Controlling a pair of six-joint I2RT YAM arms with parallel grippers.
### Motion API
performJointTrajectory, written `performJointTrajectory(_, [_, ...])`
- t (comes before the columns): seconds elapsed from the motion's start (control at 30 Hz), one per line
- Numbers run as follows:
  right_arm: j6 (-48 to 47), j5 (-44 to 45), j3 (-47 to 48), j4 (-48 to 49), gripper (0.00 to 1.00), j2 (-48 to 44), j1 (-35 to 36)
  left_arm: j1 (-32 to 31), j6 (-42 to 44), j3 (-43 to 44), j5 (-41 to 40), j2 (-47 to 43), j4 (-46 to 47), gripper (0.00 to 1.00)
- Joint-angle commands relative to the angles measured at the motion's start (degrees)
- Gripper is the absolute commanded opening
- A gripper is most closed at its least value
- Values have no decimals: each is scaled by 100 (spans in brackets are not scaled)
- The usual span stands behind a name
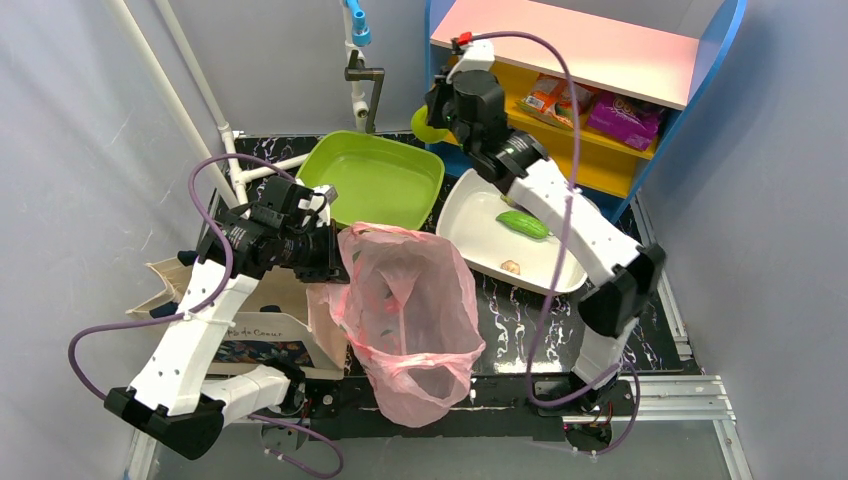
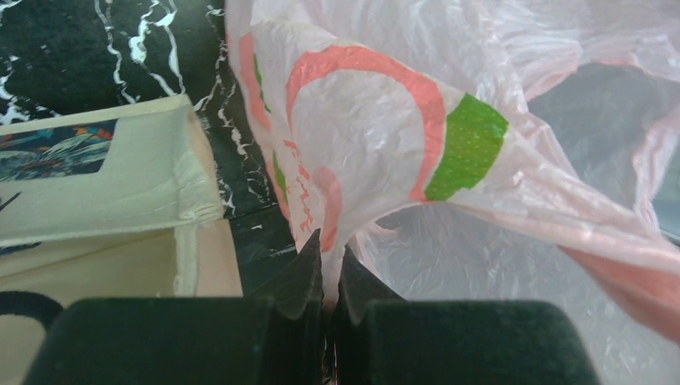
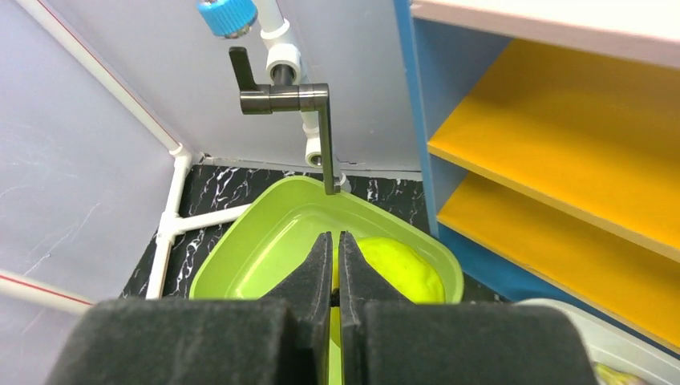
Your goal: Place the food into the grocery bag and tie it
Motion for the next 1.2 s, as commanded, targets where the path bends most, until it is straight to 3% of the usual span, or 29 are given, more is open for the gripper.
performJointTrajectory(0.0, [-349, 369, -650, 510, 1, -1177, 143, 29, -2, 51, 526, -27, 220, 0])
performJointTrajectory(0.53, [-657, 662, -1350, -420, 1, -3039, 483, 29, -567, 209, 569, 489, 788, 0])
performJointTrajectory(0.87, [-376, 443, -1517, -901, 1, -3733, 592, 29, -749, 899, 475, 1258, 1010, 0])
performJointTrajectory(1.17, [-56, -1184, -1233, -1234, 1, -4067, 610, 29, -928, 1017, 391, 1528, 1304, 0])
